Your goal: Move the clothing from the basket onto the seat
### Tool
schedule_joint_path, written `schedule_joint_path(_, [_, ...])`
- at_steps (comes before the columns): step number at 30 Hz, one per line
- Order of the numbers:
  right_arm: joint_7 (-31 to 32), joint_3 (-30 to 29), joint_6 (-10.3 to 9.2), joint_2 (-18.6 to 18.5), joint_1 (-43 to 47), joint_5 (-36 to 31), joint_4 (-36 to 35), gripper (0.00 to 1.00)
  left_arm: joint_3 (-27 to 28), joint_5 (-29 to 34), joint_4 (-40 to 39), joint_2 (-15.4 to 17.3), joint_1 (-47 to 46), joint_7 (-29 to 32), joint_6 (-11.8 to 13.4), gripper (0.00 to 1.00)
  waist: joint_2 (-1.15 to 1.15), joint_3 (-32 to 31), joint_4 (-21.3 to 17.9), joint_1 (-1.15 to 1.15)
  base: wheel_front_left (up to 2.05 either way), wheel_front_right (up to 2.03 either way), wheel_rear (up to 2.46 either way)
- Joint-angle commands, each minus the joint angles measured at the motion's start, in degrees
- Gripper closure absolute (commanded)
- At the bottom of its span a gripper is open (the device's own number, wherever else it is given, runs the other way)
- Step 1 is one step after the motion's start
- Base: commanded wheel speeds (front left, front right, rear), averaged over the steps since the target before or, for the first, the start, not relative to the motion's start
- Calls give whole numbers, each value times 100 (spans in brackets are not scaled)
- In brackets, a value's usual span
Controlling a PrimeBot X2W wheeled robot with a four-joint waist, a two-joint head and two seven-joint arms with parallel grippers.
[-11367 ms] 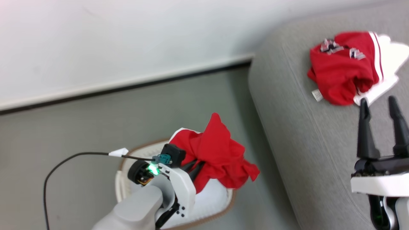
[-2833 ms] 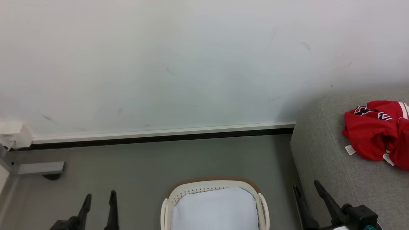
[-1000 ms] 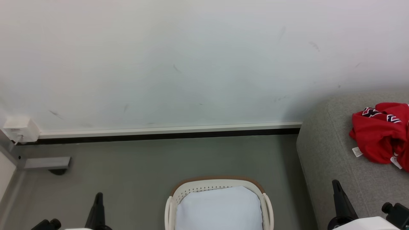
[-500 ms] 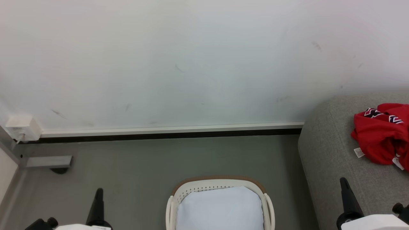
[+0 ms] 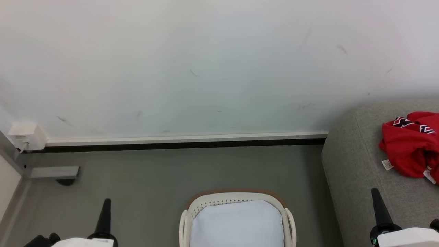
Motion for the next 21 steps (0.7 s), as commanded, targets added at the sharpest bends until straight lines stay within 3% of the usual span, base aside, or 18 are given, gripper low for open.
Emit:
schedule_joint_path(1, [48, -61, -6, -8, -102, 195, -73, 100, 36, -248, -83, 51, -130, 58, -45, 100, 0, 0, 6, 0, 0, 0, 0])
schedule_joint_path(21, [301, -314, -8, -1, -118, 1065, -163, 100, 60, -1279, -123, 59, -203, 328, -66, 100, 0, 4, 60, 0, 0, 0, 0])
